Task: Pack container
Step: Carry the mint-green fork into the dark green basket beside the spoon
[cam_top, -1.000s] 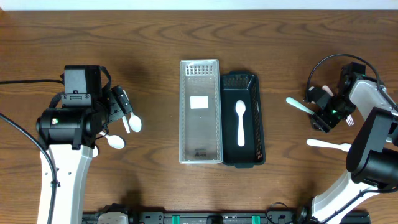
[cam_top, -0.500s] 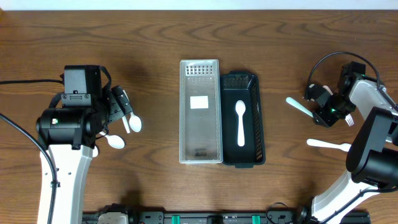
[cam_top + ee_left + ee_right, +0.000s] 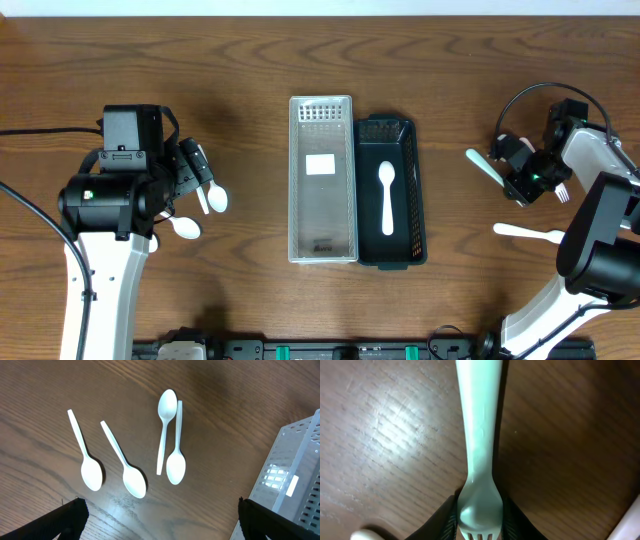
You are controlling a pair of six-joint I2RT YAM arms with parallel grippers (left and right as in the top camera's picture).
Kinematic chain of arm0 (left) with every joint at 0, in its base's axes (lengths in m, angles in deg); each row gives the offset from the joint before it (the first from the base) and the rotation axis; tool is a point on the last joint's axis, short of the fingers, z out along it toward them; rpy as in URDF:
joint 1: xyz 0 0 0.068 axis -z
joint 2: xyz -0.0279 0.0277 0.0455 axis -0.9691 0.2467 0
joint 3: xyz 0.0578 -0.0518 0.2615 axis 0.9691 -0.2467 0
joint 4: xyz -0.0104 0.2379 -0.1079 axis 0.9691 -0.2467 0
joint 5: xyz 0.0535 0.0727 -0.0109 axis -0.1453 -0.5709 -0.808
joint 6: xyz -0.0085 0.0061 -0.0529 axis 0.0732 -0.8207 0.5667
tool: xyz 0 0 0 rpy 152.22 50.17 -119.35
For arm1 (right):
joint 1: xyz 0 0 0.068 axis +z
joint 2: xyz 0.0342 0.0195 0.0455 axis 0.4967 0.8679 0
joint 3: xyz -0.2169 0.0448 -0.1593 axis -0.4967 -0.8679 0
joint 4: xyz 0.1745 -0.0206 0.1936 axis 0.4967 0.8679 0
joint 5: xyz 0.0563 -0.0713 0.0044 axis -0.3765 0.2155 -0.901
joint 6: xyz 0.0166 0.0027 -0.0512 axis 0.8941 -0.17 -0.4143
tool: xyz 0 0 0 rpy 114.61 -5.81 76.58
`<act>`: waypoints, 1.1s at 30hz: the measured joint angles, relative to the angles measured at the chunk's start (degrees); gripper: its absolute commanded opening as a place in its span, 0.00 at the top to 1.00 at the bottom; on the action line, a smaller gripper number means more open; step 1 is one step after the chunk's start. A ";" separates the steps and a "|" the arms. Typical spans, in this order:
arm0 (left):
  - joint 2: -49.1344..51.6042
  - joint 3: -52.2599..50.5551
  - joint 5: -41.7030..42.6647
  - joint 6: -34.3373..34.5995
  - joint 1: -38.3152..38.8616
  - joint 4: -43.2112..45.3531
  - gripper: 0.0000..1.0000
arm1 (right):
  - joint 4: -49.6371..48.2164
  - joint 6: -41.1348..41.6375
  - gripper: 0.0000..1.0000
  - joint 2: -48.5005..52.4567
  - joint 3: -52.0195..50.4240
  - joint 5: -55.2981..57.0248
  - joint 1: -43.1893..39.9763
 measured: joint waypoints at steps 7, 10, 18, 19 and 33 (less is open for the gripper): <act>0.00 0.00 0.00 0.00 0.00 0.00 0.02 | -1.20 10.27 0.99 0.31 0.68 -0.85 0.04; 0.00 0.00 0.00 0.02 0.00 0.00 0.02 | -0.11 15.21 0.99 0.50 1.99 -0.85 0.57; 0.02 0.00 0.00 0.00 0.00 0.00 0.02 | 9.29 27.39 0.99 -0.79 11.28 -0.85 6.43; 0.02 0.00 0.02 0.00 0.00 0.00 0.02 | 11.08 29.22 0.99 -1.33 12.96 -0.83 7.65; 0.02 0.00 0.00 0.00 0.00 0.00 0.02 | 27.58 57.13 0.99 -7.45 31.56 0.07 30.99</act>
